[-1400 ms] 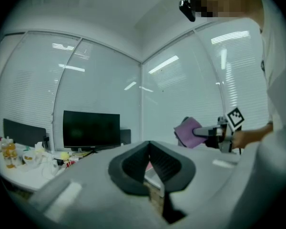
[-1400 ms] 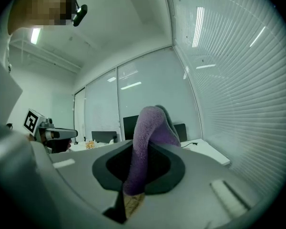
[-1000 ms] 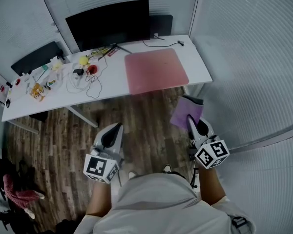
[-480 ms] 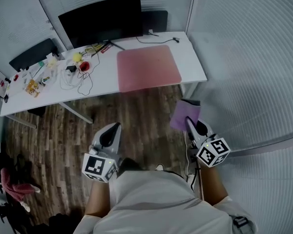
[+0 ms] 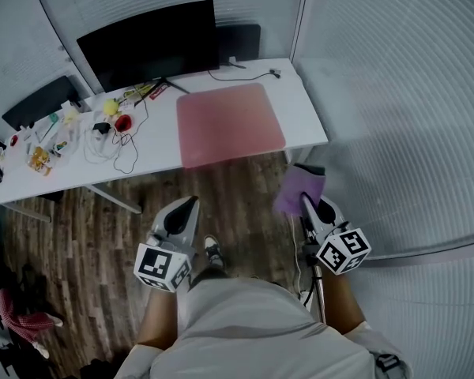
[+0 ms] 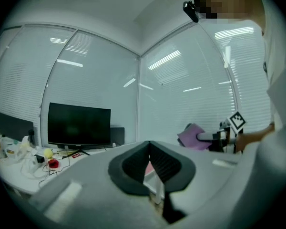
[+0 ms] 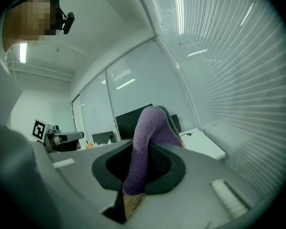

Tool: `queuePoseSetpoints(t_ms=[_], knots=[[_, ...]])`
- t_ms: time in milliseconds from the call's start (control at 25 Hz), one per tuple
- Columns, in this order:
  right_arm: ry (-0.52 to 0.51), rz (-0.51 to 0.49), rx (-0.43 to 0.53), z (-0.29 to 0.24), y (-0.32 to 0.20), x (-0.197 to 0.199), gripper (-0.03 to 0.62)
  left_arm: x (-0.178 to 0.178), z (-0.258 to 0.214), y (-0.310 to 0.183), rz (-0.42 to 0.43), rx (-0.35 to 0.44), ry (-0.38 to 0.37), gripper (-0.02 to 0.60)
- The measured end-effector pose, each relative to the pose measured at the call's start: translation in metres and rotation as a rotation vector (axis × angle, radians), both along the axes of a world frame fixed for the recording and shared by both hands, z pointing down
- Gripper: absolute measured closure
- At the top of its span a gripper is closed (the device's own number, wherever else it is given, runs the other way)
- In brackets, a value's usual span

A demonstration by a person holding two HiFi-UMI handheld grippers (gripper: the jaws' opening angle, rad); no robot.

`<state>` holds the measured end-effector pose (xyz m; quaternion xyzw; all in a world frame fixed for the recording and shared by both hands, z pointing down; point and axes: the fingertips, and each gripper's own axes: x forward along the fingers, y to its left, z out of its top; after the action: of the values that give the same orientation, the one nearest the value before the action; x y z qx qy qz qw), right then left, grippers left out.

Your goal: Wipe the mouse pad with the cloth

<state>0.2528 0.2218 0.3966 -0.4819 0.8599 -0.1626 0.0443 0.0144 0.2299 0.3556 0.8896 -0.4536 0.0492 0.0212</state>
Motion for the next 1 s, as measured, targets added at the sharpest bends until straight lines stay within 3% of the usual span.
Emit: queuePoseSetpoints(t_ms=[240, 520, 1000], knots=[[0.014, 0.017, -0.012, -0.002, -0.073, -0.023, 0.546, -0.023, -0.008, -0.075, 0.012, 0.021, 0.019, 0.580], [0.028, 0.006, -0.011, -0.013, -0.170, -0.087, 0.546, -0.087, -0.012, -0.166, -0.007, 0.006, 0.020, 0.580], [0.062, -0.100, -0.057, -0.002, -0.263, -0.208, 0.546, -0.180, 0.008, -0.247, -0.040, -0.048, 0.041, 0.580]])
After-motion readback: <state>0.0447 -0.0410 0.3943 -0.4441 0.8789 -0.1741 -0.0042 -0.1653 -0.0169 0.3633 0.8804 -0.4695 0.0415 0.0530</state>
